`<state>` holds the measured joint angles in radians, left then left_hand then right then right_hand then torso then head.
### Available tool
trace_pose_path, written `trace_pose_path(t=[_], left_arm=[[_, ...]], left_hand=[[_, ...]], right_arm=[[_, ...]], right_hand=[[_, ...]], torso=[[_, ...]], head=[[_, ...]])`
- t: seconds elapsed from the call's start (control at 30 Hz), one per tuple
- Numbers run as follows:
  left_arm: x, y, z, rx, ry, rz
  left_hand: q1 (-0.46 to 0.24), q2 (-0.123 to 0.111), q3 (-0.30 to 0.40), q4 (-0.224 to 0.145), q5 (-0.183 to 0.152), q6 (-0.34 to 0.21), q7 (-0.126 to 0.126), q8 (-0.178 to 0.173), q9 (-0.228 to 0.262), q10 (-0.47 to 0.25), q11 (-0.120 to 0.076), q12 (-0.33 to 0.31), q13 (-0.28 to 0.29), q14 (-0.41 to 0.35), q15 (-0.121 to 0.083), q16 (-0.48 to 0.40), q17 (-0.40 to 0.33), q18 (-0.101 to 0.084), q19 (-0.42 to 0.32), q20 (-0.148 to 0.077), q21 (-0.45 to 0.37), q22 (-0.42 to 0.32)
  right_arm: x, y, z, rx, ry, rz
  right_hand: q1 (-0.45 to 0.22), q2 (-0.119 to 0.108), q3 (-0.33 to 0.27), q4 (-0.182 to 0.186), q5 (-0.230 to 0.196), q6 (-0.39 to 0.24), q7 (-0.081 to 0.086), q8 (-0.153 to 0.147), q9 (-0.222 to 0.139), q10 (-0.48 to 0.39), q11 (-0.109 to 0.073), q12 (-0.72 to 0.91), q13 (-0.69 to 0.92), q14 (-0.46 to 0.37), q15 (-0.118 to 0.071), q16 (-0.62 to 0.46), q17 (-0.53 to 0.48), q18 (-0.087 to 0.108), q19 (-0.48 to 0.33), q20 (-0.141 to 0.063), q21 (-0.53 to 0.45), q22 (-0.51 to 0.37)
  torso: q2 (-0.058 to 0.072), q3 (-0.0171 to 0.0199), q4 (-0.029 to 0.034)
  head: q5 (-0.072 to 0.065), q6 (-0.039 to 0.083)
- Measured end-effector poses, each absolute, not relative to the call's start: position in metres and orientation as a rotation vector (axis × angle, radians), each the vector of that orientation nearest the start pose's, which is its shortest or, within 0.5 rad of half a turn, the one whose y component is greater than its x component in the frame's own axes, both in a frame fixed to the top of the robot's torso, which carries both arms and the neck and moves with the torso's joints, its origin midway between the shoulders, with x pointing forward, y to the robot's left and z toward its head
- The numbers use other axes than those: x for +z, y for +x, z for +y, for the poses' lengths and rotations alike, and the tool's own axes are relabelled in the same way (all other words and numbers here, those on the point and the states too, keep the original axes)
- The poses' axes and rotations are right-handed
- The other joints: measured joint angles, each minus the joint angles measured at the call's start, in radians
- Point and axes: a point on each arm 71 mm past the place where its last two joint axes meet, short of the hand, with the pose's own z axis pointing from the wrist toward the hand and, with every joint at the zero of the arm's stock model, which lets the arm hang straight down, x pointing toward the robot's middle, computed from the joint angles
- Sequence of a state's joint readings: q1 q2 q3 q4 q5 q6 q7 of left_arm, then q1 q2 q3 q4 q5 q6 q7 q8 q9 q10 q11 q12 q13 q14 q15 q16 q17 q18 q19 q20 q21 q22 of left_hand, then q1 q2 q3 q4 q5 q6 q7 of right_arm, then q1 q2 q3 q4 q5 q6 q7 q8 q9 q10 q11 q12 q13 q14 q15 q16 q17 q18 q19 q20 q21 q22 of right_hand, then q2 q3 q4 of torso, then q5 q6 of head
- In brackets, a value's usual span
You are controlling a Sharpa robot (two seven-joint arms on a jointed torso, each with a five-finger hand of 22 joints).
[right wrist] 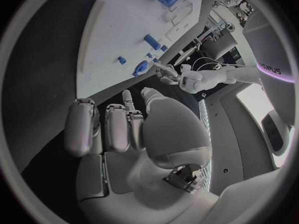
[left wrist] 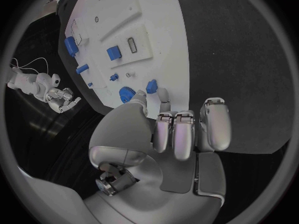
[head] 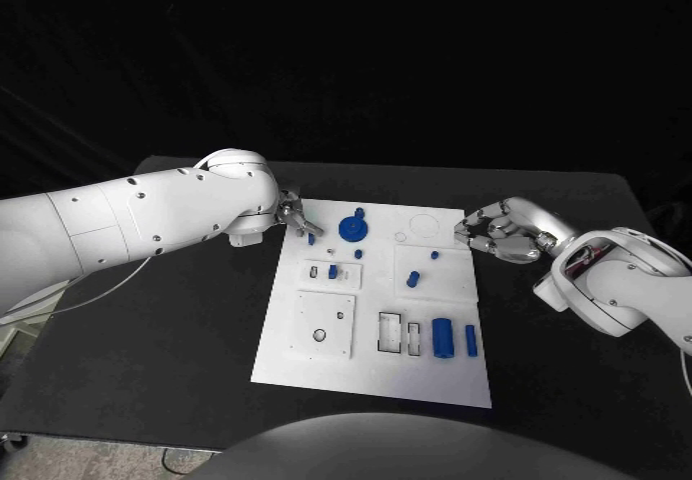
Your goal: Assemble the parts on the task board
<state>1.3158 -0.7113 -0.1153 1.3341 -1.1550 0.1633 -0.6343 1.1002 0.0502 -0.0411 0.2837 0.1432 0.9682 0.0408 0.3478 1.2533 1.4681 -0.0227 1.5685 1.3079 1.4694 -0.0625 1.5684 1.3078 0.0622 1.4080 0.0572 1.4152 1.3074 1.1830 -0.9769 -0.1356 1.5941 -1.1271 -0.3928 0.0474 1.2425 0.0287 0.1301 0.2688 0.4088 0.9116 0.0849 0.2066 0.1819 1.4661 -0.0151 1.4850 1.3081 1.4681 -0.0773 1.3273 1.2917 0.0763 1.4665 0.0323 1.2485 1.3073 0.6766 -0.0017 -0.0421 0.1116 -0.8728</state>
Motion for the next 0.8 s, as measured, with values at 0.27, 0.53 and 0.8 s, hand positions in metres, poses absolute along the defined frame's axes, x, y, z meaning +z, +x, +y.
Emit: trace_pose_path(t=[0.27, 0.53, 0.8], left_arm=[[-0.2067, 0.5217, 0.2189, -0.117, -0.151, 2.277], [-0.2095, 0.521, 0.2173, -0.119, -0.146, 2.282], [-0.2119, 0.5203, 0.2167, -0.126, -0.143, 2.285]], left_hand=[[0.022, 0.004, -0.005, 0.0, 0.04, 0.0, 0.0, -0.009, -0.004, 0.0, 0.0, 0.0, 0.0, -0.003, 0.004, 0.0, 0.0, 0.0, -0.004, 0.004, -0.004, 0.0], [0.048, 0.011, -0.005, 0.0, 0.076, 0.0, 0.0, -0.014, -0.007, 0.0, 0.0, 0.0, 0.0, -0.003, 0.004, 0.0, 0.0, 0.0, -0.007, 0.0, -0.012, 0.0], [0.126, 0.012, 0.013, -0.018, 0.209, 0.0, 0.0, -0.024, -0.011, 0.0, 0.0, 0.0, 0.0, -0.004, 0.004, 0.0, 0.0, 0.0, -0.007, 0.0, -0.013, 0.0]], right_arm=[[-0.2153, 0.4524, -0.246, 0.82, 0.128, 1.742], [-0.2156, 0.4524, -0.2457, 0.818, 0.127, 1.746], [-0.2162, 0.4528, -0.2468, 0.813, 0.129, 1.752]], right_hand=[[0.0, 0.0, 0.0, 0.0, 0.0, 0.0, 0.0, 0.0, 0.001, 0.0, 0.0, -0.006, 0.0, 0.0, 0.0, -0.01, -0.012, 0.0, 0.0, 0.0, -0.012, 0.001], [0.0, 0.0, 0.003, -0.003, 0.0, 0.0, 0.0, -0.004, 0.003, 0.0, 0.0, -0.014, 0.001, 0.0, 0.0, -0.021, -0.025, 0.0, 0.0, 0.0, -0.024, 0.001], [0.0, 0.0, 0.003, -0.003, 0.0, 0.0, 0.0, -0.004, 0.004, 0.0, 0.0, -0.019, 0.002, 0.0, 0.0, -0.027, -0.031, 0.0, 0.0, 0.0, -0.032, 0.001]], torso=[[0.0, -0.0002, -0.0014], [0.0, -0.0003, -0.0018], [0.0, -0.0004, -0.0018]], head=[[0.002, 0.0], [0.0, 0.0], [-0.002, 0.0]])
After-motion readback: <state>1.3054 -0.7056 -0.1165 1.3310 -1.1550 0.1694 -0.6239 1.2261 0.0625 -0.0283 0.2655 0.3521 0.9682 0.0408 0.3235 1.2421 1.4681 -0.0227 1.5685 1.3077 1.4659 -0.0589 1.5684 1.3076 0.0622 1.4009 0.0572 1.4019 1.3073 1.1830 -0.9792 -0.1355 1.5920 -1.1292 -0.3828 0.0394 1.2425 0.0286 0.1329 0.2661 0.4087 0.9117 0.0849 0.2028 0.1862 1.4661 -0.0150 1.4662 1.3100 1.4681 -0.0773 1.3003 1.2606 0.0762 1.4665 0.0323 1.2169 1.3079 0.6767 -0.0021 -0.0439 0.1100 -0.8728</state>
